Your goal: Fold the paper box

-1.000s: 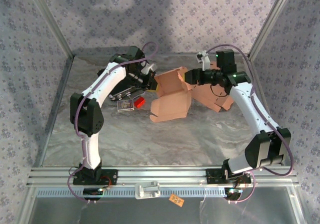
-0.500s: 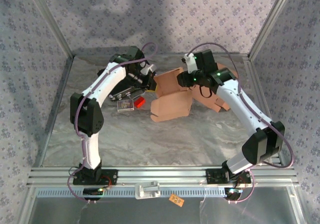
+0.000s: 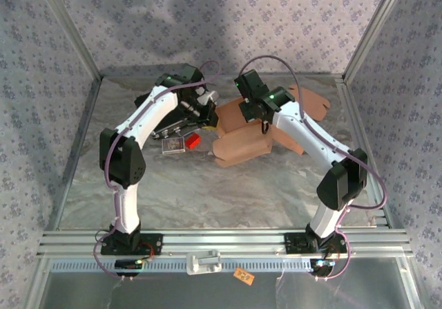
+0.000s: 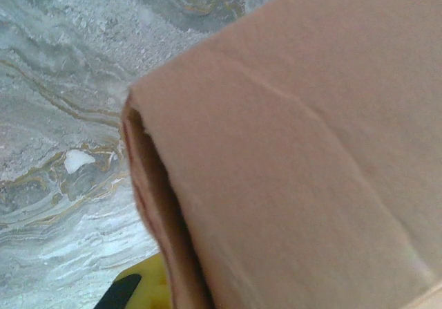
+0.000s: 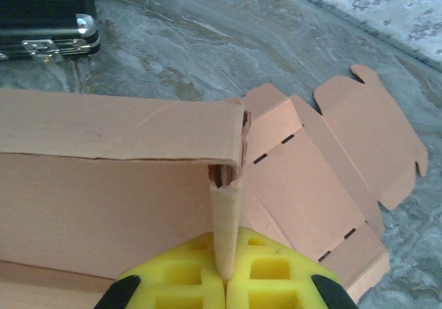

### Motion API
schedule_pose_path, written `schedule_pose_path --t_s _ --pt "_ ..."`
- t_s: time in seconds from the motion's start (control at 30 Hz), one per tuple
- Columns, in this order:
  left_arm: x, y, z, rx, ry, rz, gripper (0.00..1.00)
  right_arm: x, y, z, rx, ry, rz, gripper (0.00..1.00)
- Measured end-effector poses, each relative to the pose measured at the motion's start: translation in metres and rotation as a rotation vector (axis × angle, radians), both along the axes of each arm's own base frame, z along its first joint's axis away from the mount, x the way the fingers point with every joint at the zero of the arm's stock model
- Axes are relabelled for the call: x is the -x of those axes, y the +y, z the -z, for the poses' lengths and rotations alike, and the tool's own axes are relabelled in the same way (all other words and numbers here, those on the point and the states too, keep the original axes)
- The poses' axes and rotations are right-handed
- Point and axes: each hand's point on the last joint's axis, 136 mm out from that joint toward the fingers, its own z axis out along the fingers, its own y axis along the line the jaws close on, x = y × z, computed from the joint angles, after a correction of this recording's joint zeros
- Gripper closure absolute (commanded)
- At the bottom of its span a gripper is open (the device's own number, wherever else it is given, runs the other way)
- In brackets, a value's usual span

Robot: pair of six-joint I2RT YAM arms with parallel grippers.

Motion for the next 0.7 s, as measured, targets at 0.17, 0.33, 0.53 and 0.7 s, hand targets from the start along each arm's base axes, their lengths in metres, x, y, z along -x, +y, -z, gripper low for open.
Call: schedule_pose_path --t_s 0.17,0.33,0.53,0.7 --pt "-0.001 -0.004 -0.005 0.002 -0.014 0.004 1.0 0.0 -0.003 -0.009 0.005 -0.013 0.017 0.91" --pt "0.0 -0.003 -0.004 -0.001 -0.008 0.002 1.0 0.0 -0.005 -0.006 0.007 -0.002 0.025 0.87" --pt "0.0 -0.004 -0.005 -0.002 -0.009 -0.001 1.0 0.001 -0.009 -0.003 0.012 0.012 0.039 0.9" --pt "0.001 -0.007 -0.006 0.0 -0.013 0.005 1.0 0.0 -0.012 -0.004 0.017 0.003 0.064 1.0"
